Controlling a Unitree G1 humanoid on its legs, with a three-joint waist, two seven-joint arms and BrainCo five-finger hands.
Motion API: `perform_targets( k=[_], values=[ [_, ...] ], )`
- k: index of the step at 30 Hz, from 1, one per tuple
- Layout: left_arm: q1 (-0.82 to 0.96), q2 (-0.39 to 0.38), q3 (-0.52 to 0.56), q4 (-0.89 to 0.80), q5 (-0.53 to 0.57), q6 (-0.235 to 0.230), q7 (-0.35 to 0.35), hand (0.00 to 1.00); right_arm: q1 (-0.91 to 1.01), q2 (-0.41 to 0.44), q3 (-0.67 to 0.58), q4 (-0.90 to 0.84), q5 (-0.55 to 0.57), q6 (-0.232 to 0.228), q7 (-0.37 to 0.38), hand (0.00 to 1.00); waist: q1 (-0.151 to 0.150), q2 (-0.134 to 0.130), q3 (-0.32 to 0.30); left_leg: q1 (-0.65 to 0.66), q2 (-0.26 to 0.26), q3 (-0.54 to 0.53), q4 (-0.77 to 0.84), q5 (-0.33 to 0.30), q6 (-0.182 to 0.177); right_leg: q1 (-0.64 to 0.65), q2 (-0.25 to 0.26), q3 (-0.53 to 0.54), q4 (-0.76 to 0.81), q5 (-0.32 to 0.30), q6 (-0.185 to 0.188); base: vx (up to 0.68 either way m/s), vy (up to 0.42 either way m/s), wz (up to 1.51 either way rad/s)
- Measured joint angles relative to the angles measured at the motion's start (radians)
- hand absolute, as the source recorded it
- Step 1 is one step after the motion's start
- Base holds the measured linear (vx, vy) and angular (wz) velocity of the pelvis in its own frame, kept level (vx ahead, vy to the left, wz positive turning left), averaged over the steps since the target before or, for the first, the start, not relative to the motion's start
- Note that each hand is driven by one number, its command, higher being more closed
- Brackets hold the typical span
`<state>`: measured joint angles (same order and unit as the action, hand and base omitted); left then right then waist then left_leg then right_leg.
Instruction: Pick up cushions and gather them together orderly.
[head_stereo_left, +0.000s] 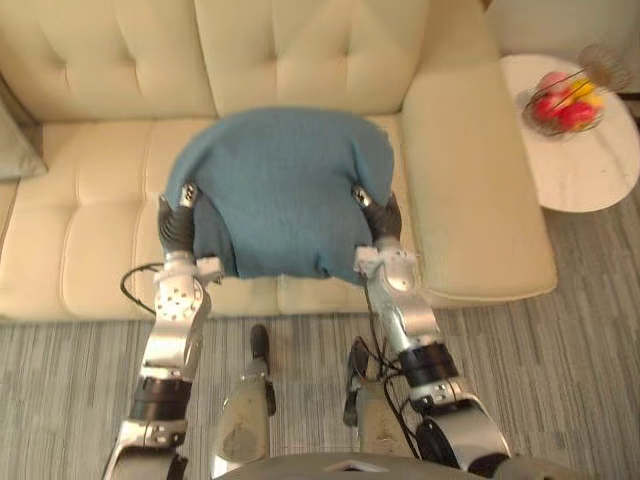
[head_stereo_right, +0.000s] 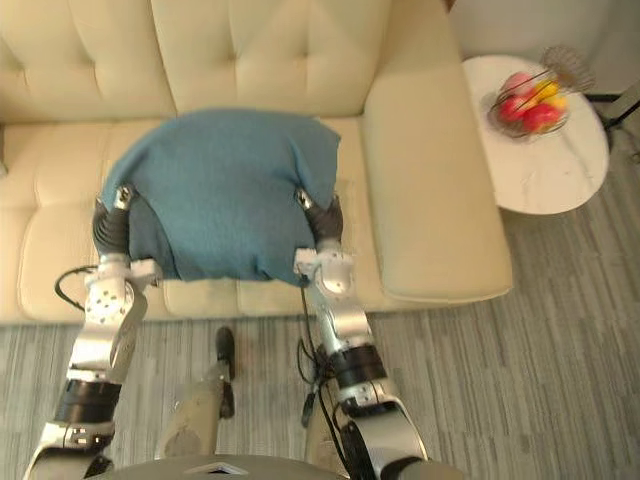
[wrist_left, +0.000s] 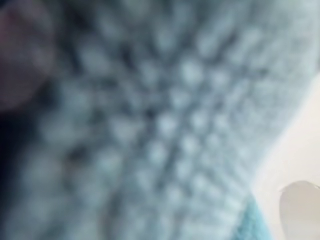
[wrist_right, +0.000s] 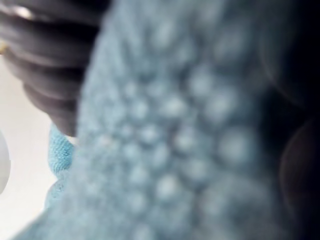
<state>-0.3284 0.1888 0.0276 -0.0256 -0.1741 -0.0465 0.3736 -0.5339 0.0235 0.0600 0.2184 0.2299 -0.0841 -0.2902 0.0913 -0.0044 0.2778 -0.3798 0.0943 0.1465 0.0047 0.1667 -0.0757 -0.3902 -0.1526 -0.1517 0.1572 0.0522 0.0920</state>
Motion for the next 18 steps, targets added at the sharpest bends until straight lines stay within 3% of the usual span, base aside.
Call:
perform_targets(
  k=[1,5,11,12,18],
  values=[
    [-0.038,0.008,0.005,0.008,0.0,0.0,0.009,1.0,-0.037,0.011,-0.017,0.0,0.0,0.0,-0.013,1.0,0.004,0.002,0.01,-0.011,-0.002,-0.003,-0.004,0.007,-0.003,-0.019,-0.003,-0.001,0.016,-0.005,0.002,-0.09,-0.02,0.2],
    [-0.373,0.051,0.022,0.089,0.013,-0.033,0.141,1.0,-0.319,0.062,-0.084,-0.018,-0.185,-0.023,-0.239,1.0,0.023,0.023,0.033,-0.143,0.0,-0.024,-0.04,0.073,-0.001,-0.178,-0.015,-0.027,0.08,-0.013,-0.001,-0.04,-0.034,0.18],
    [-0.731,0.088,0.058,0.157,0.068,-0.056,0.217,1.0,-0.586,0.085,-0.136,-0.082,-0.34,-0.023,-0.396,1.0,0.034,0.023,0.039,-0.277,0.014,-0.034,-0.05,0.095,-0.003,-0.299,-0.001,-0.035,0.053,0.01,-0.004,0.03,-0.022,0.0],
    [-0.823,0.097,0.057,0.192,0.081,-0.056,0.217,0.0,-0.648,0.086,-0.163,-0.081,-0.353,-0.023,-0.421,0.0,0.037,0.023,0.039,-0.308,0.022,-0.036,-0.049,0.097,-0.003,-0.31,0.011,-0.047,0.019,0.026,-0.004,0.07,-0.011,-0.06],
    [-1.032,0.12,0.051,0.301,0.103,-0.056,0.223,0.0,-0.773,0.082,-0.203,-0.06,-0.351,-0.019,-0.51,0.0,0.036,0.021,0.04,-0.377,0.046,-0.036,-0.049,0.097,-0.003,-0.34,0.038,-0.076,-0.035,0.036,-0.01,0.09,-0.029,0.0]
  ],
)
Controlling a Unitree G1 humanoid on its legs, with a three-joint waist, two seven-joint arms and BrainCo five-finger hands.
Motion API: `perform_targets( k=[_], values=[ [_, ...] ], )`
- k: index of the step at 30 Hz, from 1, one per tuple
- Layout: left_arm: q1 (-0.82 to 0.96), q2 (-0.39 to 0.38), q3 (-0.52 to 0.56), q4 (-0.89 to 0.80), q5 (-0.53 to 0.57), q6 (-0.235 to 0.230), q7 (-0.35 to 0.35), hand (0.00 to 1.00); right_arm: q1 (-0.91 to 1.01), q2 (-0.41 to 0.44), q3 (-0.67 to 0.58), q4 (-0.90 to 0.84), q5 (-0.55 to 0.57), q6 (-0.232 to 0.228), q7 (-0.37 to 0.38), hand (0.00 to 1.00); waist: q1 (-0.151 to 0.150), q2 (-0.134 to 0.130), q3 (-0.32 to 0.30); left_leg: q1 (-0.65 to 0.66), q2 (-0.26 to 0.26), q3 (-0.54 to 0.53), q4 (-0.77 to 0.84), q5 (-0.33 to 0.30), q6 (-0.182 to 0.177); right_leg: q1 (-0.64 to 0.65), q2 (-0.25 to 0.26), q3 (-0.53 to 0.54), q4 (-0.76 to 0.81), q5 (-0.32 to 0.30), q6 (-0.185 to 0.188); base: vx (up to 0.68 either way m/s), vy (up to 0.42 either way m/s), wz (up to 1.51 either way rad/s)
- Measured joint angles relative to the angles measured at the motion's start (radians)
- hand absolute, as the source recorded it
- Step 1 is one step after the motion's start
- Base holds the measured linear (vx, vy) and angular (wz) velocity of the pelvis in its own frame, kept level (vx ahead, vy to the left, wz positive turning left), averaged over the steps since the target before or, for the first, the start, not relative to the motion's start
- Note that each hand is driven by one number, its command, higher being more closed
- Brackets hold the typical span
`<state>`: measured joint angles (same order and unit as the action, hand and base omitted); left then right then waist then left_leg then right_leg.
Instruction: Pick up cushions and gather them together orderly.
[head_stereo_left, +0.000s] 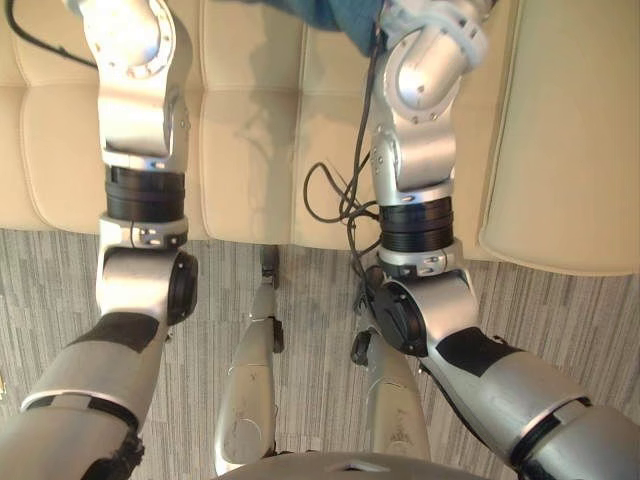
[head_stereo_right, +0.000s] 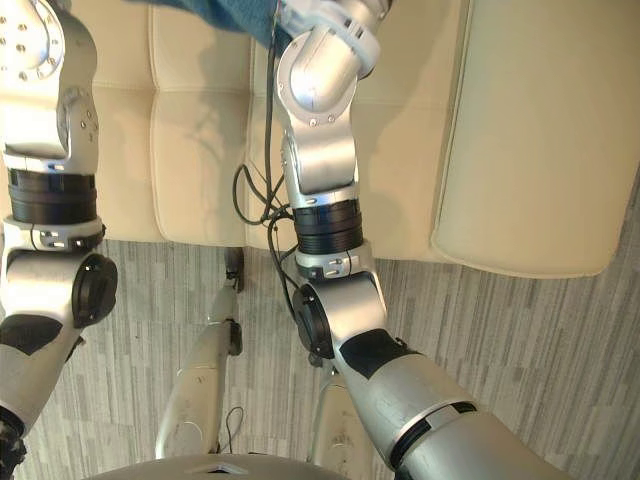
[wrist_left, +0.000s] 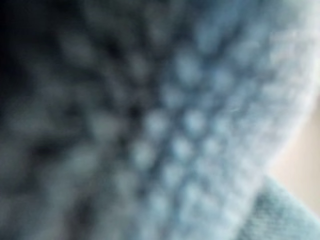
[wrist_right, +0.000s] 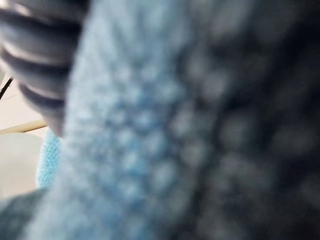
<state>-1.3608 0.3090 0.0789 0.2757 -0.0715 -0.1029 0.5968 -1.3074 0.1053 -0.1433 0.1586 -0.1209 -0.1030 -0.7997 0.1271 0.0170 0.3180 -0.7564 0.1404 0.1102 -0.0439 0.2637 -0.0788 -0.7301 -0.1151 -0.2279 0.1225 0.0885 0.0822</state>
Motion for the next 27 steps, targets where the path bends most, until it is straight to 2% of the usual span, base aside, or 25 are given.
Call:
perform_targets(
  k=[3,7,8,10,11,13,14,15,16,17,18,20,23,27],
  values=[
    [-0.117,0.017,0.004,0.098,0.019,0.011,0.01,0.0,-0.102,-0.018,-0.031,0.096,0.049,0.0,-0.02,0.0,-0.001,-0.001,0.001,-0.066,0.015,0.0,-0.001,0.008,-0.011,-0.052,0.017,-0.008,-0.018,0.005,-0.007,0.05,-0.034,-0.03],
    [-0.209,0.024,-0.004,0.258,0.038,0.064,-0.017,0.0,-0.131,-0.089,-0.037,0.213,0.103,0.025,-0.009,0.0,-0.009,-0.003,0.002,-0.099,0.017,0.001,-0.034,0.044,-0.015,-0.083,0.022,-0.029,-0.027,0.004,-0.007,0.04,-0.007,0.09],
    [-0.239,0.03,-0.003,0.286,0.052,0.082,-0.045,0.0,-0.135,-0.111,-0.037,0.229,0.125,0.047,0.022,0.0,-0.019,-0.003,0.002,-0.136,0.016,0.001,-0.034,0.062,-0.015,-0.11,0.022,-0.036,-0.027,0.004,-0.007,0.02,0.005,0.17],
    [-0.261,0.035,-0.004,0.306,0.058,0.085,-0.075,0.0,-0.144,-0.137,-0.037,0.288,0.135,0.049,0.07,0.0,-0.022,-0.007,0.005,-0.176,0.019,0.003,-0.034,0.072,-0.019,-0.144,0.026,-0.038,-0.026,0.003,-0.009,0.01,0.003,0.08],
    [-0.262,0.045,-0.003,0.328,0.059,0.086,-0.086,0.0,-0.149,-0.139,-0.036,0.319,0.161,0.049,0.096,0.0,-0.023,-0.02,0.017,-0.182,0.023,0.006,-0.033,0.073,-0.018,-0.157,0.027,-0.036,-0.018,0.001,-0.012,0.02,0.003,-0.07],
    [-0.261,0.055,-0.002,0.369,0.059,0.098,-0.094,0.0,-0.152,-0.142,-0.033,0.338,0.189,0.05,0.129,0.0,-0.028,-0.025,0.037,-0.185,0.031,0.011,-0.033,0.078,-0.012,-0.191,0.027,-0.038,0.046,-0.013,-0.03,0.01,0.007,-0.14],
    [-0.256,0.058,-0.002,0.389,0.057,0.107,-0.103,0.0,-0.152,-0.149,-0.024,0.346,0.206,0.051,0.145,0.0,-0.032,-0.025,0.048,-0.186,0.042,0.01,-0.033,0.079,-0.011,-0.242,0.021,-0.041,0.142,-0.032,-0.035,0.01,0.035,-0.08],
    [-0.244,0.056,-0.002,0.412,0.055,0.109,-0.106,0.0,-0.15,-0.153,-0.023,0.368,0.211,0.05,0.156,0.0,-0.041,-0.024,0.051,-0.19,0.046,0.006,-0.033,0.079,-0.011,-0.313,0.004,-0.041,0.23,-0.085,-0.05,-0.03,0.022,0.07],
    [-0.23,0.058,0.0,0.414,0.055,0.111,-0.107,0.0,-0.143,-0.152,-0.023,0.372,0.215,0.05,0.159,0.0,-0.048,-0.029,0.053,-0.193,0.04,0.003,-0.033,0.079,-0.011,-0.307,-0.001,-0.04,0.162,-0.08,-0.058,-0.06,0.002,0.53],
    [-0.205,0.062,0.012,0.41,0.053,0.113,-0.109,0.0,-0.128,-0.152,-0.022,0.368,0.22,0.05,0.164,0.0,-0.063,-0.039,0.058,-0.195,0.022,0.002,-0.033,0.078,-0.012,-0.28,-0.012,-0.047,0.049,0.026,-0.066,-0.08,-0.06,0.39],
    [-0.182,0.065,0.038,0.397,0.05,0.114,-0.11,0.0,-0.125,-0.151,-0.018,0.368,0.228,0.05,0.177,0.0,-0.056,-0.044,0.061,-0.209,0.039,0.008,-0.034,0.08,-0.014,-0.267,0.013,-0.053,-0.002,0.046,-0.068,-0.05,-0.087,0.15],
    [-0.121,0.066,0.083,0.365,0.032,0.114,-0.108,0.0,-0.106,-0.148,0.004,0.366,0.233,0.05,0.192,0.0,-0.063,-0.046,0.061,-0.219,0.06,0.021,-0.034,0.081,-0.014,-0.268,0.037,-0.057,-0.026,0.051,-0.069,0.0,-0.08,-0.25],
    [0.016,0.019,0.137,0.255,0.013,0.094,-0.1,0.0,-0.022,-0.162,0.021,0.313,0.232,0.051,0.213,0.0,-0.089,-0.048,0.063,-0.21,0.073,0.027,-0.034,0.082,-0.016,-0.257,0.052,-0.062,-0.026,0.051,-0.069,0.01,-0.022,-0.07],
    [0.121,-0.01,0.141,0.2,-0.008,0.07,-0.104,0.0,0.05,-0.177,0.022,0.22,0.232,0.053,0.214,0.0,-0.093,-0.048,0.063,-0.181,0.072,0.031,-0.034,0.082,-0.016,-0.229,0.051,-0.057,-0.026,0.05,-0.069,0.0,0.019,0.02]
  ],
)
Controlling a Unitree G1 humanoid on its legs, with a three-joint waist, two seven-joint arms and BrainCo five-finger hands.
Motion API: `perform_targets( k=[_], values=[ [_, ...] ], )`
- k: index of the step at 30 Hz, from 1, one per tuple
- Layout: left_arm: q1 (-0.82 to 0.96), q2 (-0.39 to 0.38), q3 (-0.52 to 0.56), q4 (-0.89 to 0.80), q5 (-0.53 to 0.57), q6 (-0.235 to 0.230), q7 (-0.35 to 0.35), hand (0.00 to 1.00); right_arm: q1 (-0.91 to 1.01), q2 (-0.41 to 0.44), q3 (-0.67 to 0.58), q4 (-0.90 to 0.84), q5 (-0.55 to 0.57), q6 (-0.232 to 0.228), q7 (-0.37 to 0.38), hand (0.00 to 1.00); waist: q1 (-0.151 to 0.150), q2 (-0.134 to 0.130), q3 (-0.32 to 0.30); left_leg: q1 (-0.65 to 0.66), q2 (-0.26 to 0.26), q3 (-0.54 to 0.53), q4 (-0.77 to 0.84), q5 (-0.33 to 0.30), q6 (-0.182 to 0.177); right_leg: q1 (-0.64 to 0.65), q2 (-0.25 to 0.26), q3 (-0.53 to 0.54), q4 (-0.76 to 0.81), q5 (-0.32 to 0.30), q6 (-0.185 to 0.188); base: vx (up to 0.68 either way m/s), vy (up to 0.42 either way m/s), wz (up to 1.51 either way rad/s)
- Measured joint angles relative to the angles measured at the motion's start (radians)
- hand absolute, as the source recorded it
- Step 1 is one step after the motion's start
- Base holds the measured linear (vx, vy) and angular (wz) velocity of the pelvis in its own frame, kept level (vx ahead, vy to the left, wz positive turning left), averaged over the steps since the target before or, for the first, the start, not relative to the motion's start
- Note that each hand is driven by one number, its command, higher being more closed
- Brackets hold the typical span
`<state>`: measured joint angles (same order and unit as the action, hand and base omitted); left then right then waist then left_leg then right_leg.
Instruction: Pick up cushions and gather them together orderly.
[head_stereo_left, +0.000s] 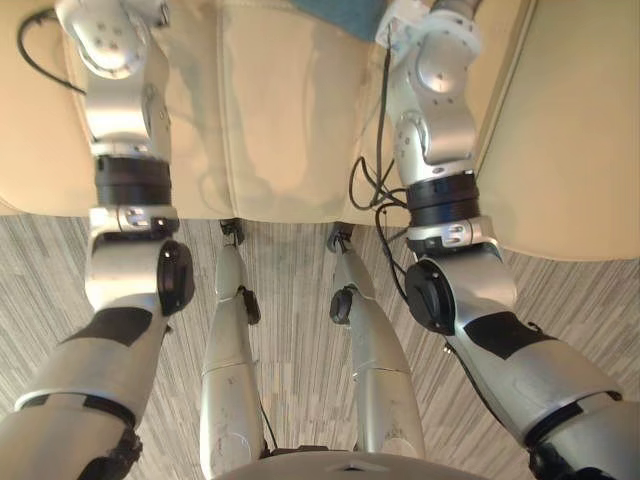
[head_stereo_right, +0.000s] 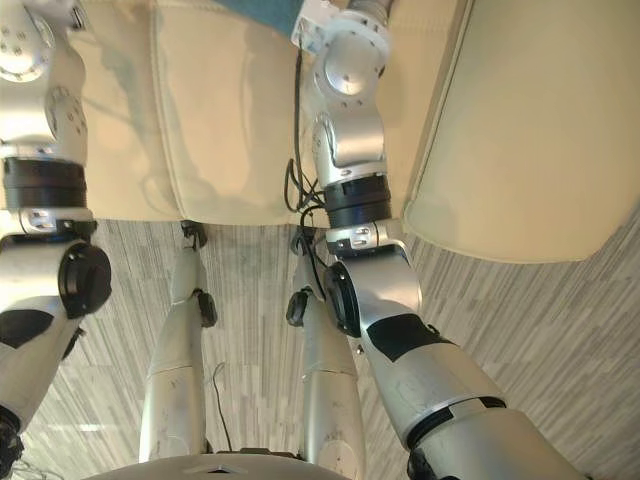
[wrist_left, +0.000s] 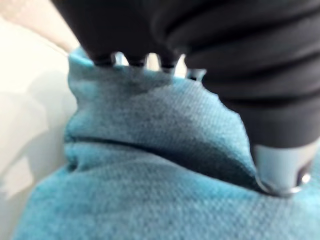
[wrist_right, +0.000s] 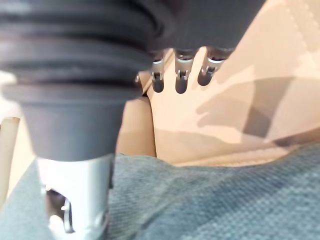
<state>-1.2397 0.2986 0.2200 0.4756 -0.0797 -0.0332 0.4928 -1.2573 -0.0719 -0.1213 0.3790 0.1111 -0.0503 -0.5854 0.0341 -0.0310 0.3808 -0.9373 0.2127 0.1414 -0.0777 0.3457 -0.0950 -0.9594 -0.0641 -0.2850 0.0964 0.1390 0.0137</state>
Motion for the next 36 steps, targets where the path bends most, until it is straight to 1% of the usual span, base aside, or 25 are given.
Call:
perform_targets(
  k=[2,4,7,10,13,14,17,18,20,21,23,25,26,28,29,32,34,36],
  values=[
    [0.049,-0.004,-0.001,-0.025,-0.018,-0.02,-0.004,0.0,0.016,0.001,0.001,-0.059,0.001,-0.007,0.001,0.0,-0.002,0.0,0.0,0.0,-0.001,0.001,0.0,0.0,0.0,0.002,0.0,0.0,-0.003,0.0,0.0,-0.01,0.056,0.04],
    [0.089,-0.005,-0.005,-0.036,-0.063,-0.037,-0.006,0.0,0.026,0.002,0.001,-0.069,0.008,-0.009,0.001,0.0,-0.002,0.0,0.0,-0.001,-0.003,0.011,0.0,0.0,0.0,0.004,0.0,0.004,-0.009,0.001,0.0,-0.03,0.068,0.0],
    [0.119,-0.003,-0.004,-0.036,-0.107,-0.047,-0.008,0.0,0.054,0.002,0.001,-0.089,0.021,-0.008,0.0,0.0,-0.001,0.0,0.0,0.0,-0.004,0.026,0.0,0.0,0.0,0.007,0.002,0.009,-0.023,0.019,-0.001,-0.05,0.063,-0.05],
    [0.141,-0.003,-0.006,-0.035,-0.138,-0.05,-0.019,0.0,0.081,-0.012,0.0,-0.092,0.023,-0.008,-0.004,0.0,-0.003,0.0,0.0,0.012,-0.006,0.035,0.0,0.0,0.0,0.024,0.004,0.023,-0.053,0.049,0.004,-0.07,0.058,-0.08],
    [0.154,0.001,-0.008,-0.035,-0.162,-0.052,-0.019,0.0,0.098,-0.027,-0.003,-0.099,0.041,-0.008,-0.006,0.0,-0.004,0.0,0.0,0.024,-0.006,0.043,0.0,-0.004,-0.005,0.039,0.006,0.027,-0.069,0.066,0.005,-0.09,0.048,-0.11],
    [0.169,0.006,-0.021,-0.036,-0.18,-0.053,-0.02,0.0,0.126,-0.033,-0.004,-0.128,0.042,-0.008,-0.006,0.0,-0.001,0.0,0.0,0.033,0.002,0.047,-0.001,-0.017,-0.021,0.049,0.014,0.028,-0.078,0.077,0.003,-0.08,0.025,-0.13],
    [0.205,0.016,-0.029,-0.058,-0.193,-0.054,-0.033,0.0,0.165,-0.059,-0.01,-0.175,0.043,-0.011,-0.006,0.0,-0.001,0.0,0.0,0.035,0.006,0.046,-0.001,-0.02,-0.024,0.053,0.018,0.026,-0.078,0.082,0.001,-0.12,0.03,-0.03],
    [0.24,0.021,-0.029,-0.08,-0.192,-0.054,-0.048,0.0,0.171,-0.072,-0.019,-0.176,0.044,-0.011,-0.004,0.0,-0.001,0.0,0.0,0.039,0.006,0.048,-0.001,-0.02,-0.024,0.055,0.018,0.028,-0.078,0.088,0.002,-0.12,0.024,-0.02],
    [0.262,0.03,-0.028,-0.082,-0.192,-0.053,-0.052,0.0,0.182,-0.084,-0.02,-0.177,0.046,-0.011,-0.003,0.0,0.001,0.0,0.0,0.045,0.006,0.049,-0.001,-0.019,-0.023,0.06,0.018,0.029,-0.078,0.091,0.001,-0.11,0.02,-0.02],
    [0.293,0.059,-0.024,-0.082,-0.191,-0.053,-0.062,0.0,0.211,-0.106,-0.023,-0.191,0.053,-0.011,0.01,0.0,0.002,0.0,0.0,0.058,0.007,0.051,-0.001,-0.018,-0.022,0.071,0.019,0.03,-0.077,0.092,0.001,-0.09,0.014,-0.01],
    [0.307,0.088,-0.023,-0.082,-0.19,-0.052,-0.065,0.0,0.236,-0.12,-0.029,-0.217,0.053,-0.012,0.018,0.0,0.004,0.0,0.0,0.066,0.007,0.052,-0.001,-0.017,-0.021,0.078,0.02,0.031,-0.077,0.092,0.001,-0.07,0.005,0.0],
    [0.319,0.138,-0.018,-0.082,-0.187,-0.051,-0.076,0.0,0.256,-0.152,-0.035,-0.223,0.053,-0.012,0.038,0.0,0.004,0.0,0.0,0.077,0.007,0.053,-0.001,-0.017,-0.021,0.088,0.019,0.032,-0.077,0.092,0.0,-0.05,0.001,0.0],
    [0.323,0.159,-0.004,-0.082,-0.178,-0.05,-0.086,0.0,0.269,-0.165,-0.043,-0.235,0.053,-0.012,0.046,0.0,0.005,0.0,0.0,0.081,0.007,0.053,-0.001,-0.017,-0.021,0.091,0.019,0.032,-0.076,0.092,0.0,-0.04,0.002,-0.01],
    [0.336,0.189,0.058,-0.082,-0.157,-0.048,-0.09,0.0,0.288,-0.185,-0.05,-0.25,0.052,-0.014,0.056,0.0,0.003,0.0,0.0,0.087,0.008,0.053,0.0,-0.013,-0.018,0.097,0.019,0.032,-0.074,0.094,-0.001,-0.04,0.005,0.01],
    [0.351,0.2,0.083,-0.081,-0.151,-0.047,-0.09,0.0,0.306,-0.197,-0.05,-0.251,0.052,-0.014,0.06,0.0,0.005,0.0,0.0,0.095,0.008,0.052,0.0,-0.009,-0.024,0.106,0.02,0.032,-0.074,0.094,-0.001,-0.02,0.004,0.03],
    [0.42,0.203,0.123,-0.086,-0.15,-0.045,-0.092,0.0,0.378,-0.209,-0.049,-0.28,0.053,-0.014,0.067,0.0,0.016,0.0,0.0,0.142,0.009,0.052,0.0,-0.008,-0.024,0.155,0.021,0.03,-0.074,0.088,-0.001,-0.03,-0.003,0.07],
    [0.503,0.198,0.16,-0.142,-0.149,-0.043,-0.094,0.0,0.457,-0.211,-0.047,-0.366,0.049,-0.016,0.086,0.0,0.017,0.0,0.0,0.179,0.009,0.048,0.0,-0.009,-0.025,0.195,0.021,0.024,-0.072,0.077,-0.002,-0.04,-0.011,0.13],
    [0.663,0.169,0.217,-0.254,-0.15,-0.05,-0.11,0.0,0.614,-0.213,-0.047,-0.483,0.039,-0.037,0.122,0.0,0.019,0.001,-0.001,0.244,0.011,0.042,-0.001,-0.026,-0.027,0.262,0.022,0.013,-0.063,0.048,-0.001,-0.05,-0.013,0.16]
  ],
)
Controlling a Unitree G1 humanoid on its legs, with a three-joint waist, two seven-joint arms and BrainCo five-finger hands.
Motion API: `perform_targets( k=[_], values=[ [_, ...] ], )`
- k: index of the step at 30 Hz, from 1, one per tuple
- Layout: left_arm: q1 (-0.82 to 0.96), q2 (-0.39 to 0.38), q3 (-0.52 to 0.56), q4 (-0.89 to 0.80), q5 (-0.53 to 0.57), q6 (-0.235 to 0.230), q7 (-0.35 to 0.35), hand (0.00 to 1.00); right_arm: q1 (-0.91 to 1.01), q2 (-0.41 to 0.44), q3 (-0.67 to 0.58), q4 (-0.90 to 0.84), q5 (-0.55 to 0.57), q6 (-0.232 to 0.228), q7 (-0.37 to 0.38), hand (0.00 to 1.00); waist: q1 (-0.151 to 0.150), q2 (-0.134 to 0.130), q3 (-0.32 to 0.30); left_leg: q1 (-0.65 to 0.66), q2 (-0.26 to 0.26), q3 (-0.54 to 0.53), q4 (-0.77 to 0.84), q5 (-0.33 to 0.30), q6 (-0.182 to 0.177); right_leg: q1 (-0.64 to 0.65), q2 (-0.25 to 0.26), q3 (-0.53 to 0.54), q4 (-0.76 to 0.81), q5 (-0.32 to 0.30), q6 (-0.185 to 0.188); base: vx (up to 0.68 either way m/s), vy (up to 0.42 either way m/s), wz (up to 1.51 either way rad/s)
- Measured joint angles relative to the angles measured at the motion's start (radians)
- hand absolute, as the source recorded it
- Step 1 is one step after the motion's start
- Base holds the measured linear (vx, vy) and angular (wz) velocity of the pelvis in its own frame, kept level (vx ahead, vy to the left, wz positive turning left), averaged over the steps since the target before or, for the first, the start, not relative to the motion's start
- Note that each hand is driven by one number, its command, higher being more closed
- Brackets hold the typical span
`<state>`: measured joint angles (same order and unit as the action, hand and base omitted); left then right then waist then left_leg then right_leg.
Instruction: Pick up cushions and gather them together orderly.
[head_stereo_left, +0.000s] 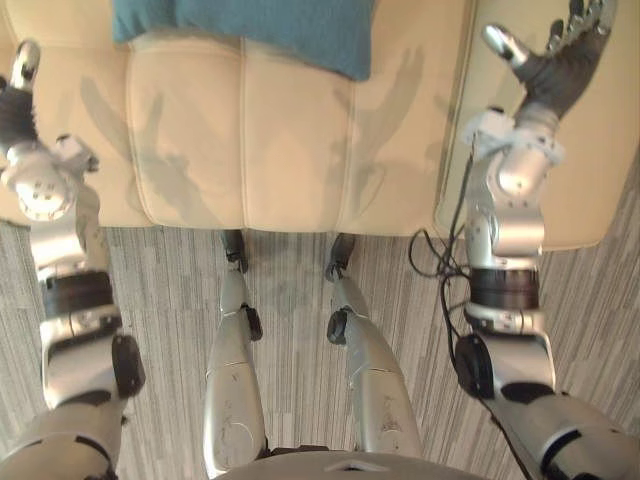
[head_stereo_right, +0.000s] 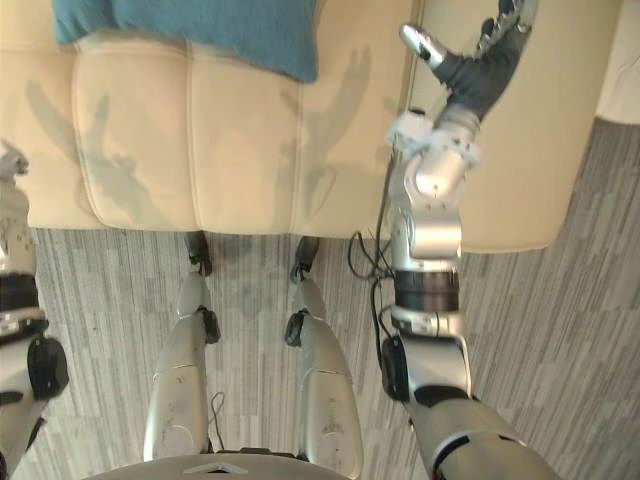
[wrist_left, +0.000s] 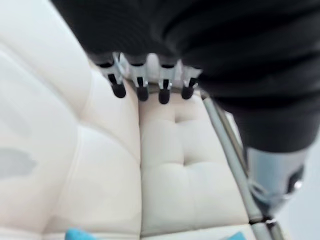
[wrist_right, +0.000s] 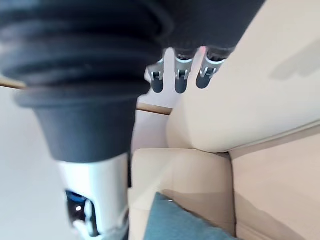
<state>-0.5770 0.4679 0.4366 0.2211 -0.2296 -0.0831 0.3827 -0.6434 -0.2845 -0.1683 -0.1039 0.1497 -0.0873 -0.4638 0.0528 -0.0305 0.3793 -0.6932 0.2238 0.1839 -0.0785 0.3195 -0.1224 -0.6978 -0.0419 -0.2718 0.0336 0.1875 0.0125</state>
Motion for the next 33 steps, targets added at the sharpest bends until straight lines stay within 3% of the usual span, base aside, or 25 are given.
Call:
perform_targets(
  k=[4,7,10,13,16,17,19,23,33],
  values=[
    [0.26,-0.107,0.032,-0.128,0.0,-0.015,-0.036,0.0,0.251,0.045,0.019,-0.046,-0.019,-0.015,0.074,0.0,0.01,-0.001,-0.014,0.104,-0.002,-0.006,0.0,-0.042,-0.008,0.101,-0.005,-0.015,0.02,-0.044,0.006,-0.01,0.022,0.15],
    [0.477,-0.24,-0.013,-0.135,0.0,-0.015,-0.096,0.0,0.462,0.135,0.061,-0.045,-0.067,-0.012,0.155,0.0,0.029,0.0,-0.083,0.185,-0.006,-0.003,0.0,-0.06,-0.006,0.181,-0.008,-0.014,0.021,-0.066,0.012,0.06,0.024,0.06],
    [0.648,-0.327,-0.099,-0.117,0.021,-0.012,-0.159,0.0,0.607,0.176,0.086,-0.033,-0.128,-0.01,0.223,0.0,0.033,0.0,-0.161,0.277,-0.01,0.003,0.0,-0.09,-0.009,0.264,-0.015,-0.013,0.032,-0.101,0.02,0.1,-0.01,0.04],
    [0.732,-0.408,-0.149,0.035,0.059,-0.004,-0.204,0.0,0.708,0.206,0.093,0.025,-0.225,0.0,0.26,0.0,0.027,0.003,-0.236,0.379,-0.019,0.012,0.0,-0.126,-0.004,0.349,-0.024,0.002,0.047,-0.136,0.035,0.15,0.006,-0.05],
    [0.759,-0.464,-0.173,0.296,0.1,0.019,-0.222,0.0,0.765,0.237,0.128,0.234,-0.29,0.019,0.29,0.0,0.021,0.007,-0.305,0.49,-0.026,0.06,0.0,-0.168,-0.004,0.446,-0.023,0.043,0.014,-0.142,0.045,0.11,0.026,-0.29],
    [0.759,-0.47,-0.172,0.333,0.109,0.023,-0.222,0.0,0.769,0.243,0.128,0.274,-0.3,0.024,0.291,0.0,0.018,0.009,-0.315,0.499,-0.027,0.063,0.0,-0.173,-0.004,0.459,-0.022,0.046,0.006,-0.14,0.045,0.13,0.03,-0.22],
    [0.754,-0.484,-0.17,0.507,0.147,0.031,-0.22,0.0,0.769,0.255,0.124,0.519,-0.314,0.033,0.31,0.0,0.0,0.016,-0.348,0.55,-0.037,0.073,0.0,-0.191,-0.009,0.514,-0.022,0.066,-0.032,-0.124,0.056,0.1,0.032,-0.15],
    [0.754,-0.473,-0.158,0.655,0.189,0.042,-0.22,0.0,0.752,0.256,0.097,0.792,-0.315,0.06,0.312,0.0,-0.007,0.017,-0.365,0.611,-0.054,0.09,0.0,-0.225,-0.016,0.584,-0.026,0.099,-0.093,-0.098,0.065,0.07,0.029,-0.18],
    [0.751,-0.438,-0.121,0.754,0.194,0.062,-0.22,0.0,0.721,0.236,0.011,0.998,-0.313,0.084,0.311,0.0,-0.027,0.018,-0.378,0.755,-0.078,0.11,0.006,-0.283,-0.007,0.682,-0.03,0.192,-0.113,-0.09,0.069,0.03,0.017,-0.29]
  ],
)
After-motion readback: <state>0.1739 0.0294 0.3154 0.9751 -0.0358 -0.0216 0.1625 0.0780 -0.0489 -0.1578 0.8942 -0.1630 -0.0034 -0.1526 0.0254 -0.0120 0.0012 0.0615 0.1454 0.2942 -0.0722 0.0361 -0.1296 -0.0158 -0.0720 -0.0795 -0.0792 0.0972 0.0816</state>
